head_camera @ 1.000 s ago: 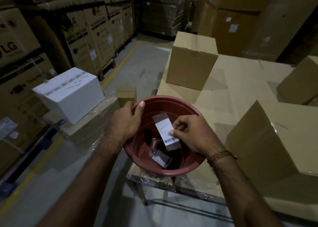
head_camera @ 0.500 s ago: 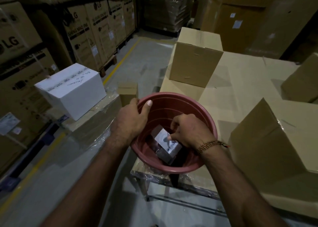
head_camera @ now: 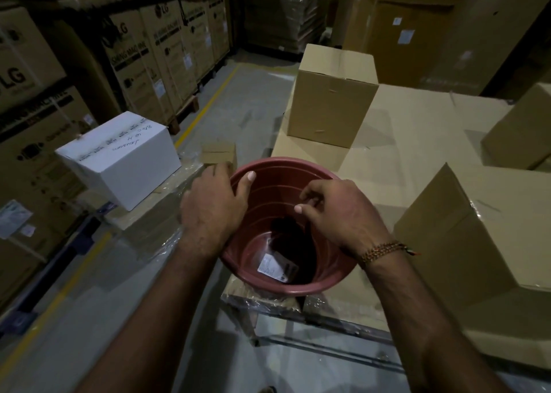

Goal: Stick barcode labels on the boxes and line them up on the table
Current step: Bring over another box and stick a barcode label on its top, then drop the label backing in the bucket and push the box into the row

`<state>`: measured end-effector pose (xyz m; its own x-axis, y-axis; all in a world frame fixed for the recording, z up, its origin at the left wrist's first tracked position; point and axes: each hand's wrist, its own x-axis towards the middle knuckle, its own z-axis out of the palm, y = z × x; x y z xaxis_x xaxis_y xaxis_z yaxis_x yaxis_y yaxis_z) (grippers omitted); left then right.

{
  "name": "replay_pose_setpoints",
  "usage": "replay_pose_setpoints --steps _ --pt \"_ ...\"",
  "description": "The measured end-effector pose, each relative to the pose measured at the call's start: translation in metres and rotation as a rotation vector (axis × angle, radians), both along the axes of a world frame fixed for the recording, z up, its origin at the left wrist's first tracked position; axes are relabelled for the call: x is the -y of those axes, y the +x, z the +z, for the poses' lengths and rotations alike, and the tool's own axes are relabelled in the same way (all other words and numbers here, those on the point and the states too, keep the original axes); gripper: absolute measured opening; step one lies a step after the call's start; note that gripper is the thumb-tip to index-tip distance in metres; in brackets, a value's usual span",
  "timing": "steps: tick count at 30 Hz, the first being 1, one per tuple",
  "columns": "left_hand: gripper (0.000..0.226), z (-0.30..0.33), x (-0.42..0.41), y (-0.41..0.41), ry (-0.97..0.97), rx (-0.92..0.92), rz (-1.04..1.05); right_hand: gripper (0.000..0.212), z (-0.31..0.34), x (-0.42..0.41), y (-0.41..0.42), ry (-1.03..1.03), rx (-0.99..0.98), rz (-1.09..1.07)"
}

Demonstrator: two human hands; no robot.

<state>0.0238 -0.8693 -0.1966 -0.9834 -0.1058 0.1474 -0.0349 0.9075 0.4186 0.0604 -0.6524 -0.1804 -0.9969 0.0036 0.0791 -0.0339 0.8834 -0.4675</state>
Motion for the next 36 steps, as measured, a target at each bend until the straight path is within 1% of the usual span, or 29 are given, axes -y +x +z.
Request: replay_pose_setpoints --steps 3,8,13,15,17,19,21,25,28,30,36 --pt "0.065 0.019 -0.016 0.01 -0.057 -0.12 -0.002 0.015 0.01 -0.008 0.009 -0.021 -0.044 0.004" --pt "0.065 0.043 -0.059 0.03 -0.05 -0.215 -0.075 0.014 0.028 -0.031 0.027 -0.028 -0.099 -0.017" --pt "0.069 0.05 -0.107 0.048 -0.048 -0.218 -0.119 0.017 0.043 -0.07 0.052 0.001 -0.126 -0.08" --pt "0.068 0.051 -0.125 0.054 -0.054 -0.22 -0.132 0.022 0.047 -0.088 0.062 0.064 -0.148 -0.152" --pt "0.067 0.053 -0.143 0.059 -0.051 -0.226 -0.142 0.032 0.046 -0.106 0.074 0.175 -0.14 -0.258" --pt "0.067 0.056 -0.161 0.066 -0.042 -0.237 -0.136 0.043 0.041 -0.123 0.087 0.321 -0.065 -0.364" --pt "0.067 0.059 -0.18 0.072 -0.03 -0.246 -0.126 0.05 0.035 -0.144 0.098 0.397 -0.01 -0.431" --pt "0.067 0.061 -0.213 0.081 -0.036 -0.245 -0.135 0.067 0.029 -0.186 0.11 0.395 0.03 -0.514" --pt "0.067 0.06 -0.235 0.088 -0.047 -0.24 -0.149 0.092 0.023 -0.205 0.109 0.352 0.204 -0.563" --pt "0.068 0.06 -0.247 0.093 -0.041 -0.237 -0.157 0.102 0.017 -0.212 0.11 0.312 0.278 -0.584" --pt "0.068 0.055 -0.281 0.108 -0.038 -0.213 -0.135 0.095 0.015 -0.232 0.116 0.266 0.249 -0.531"
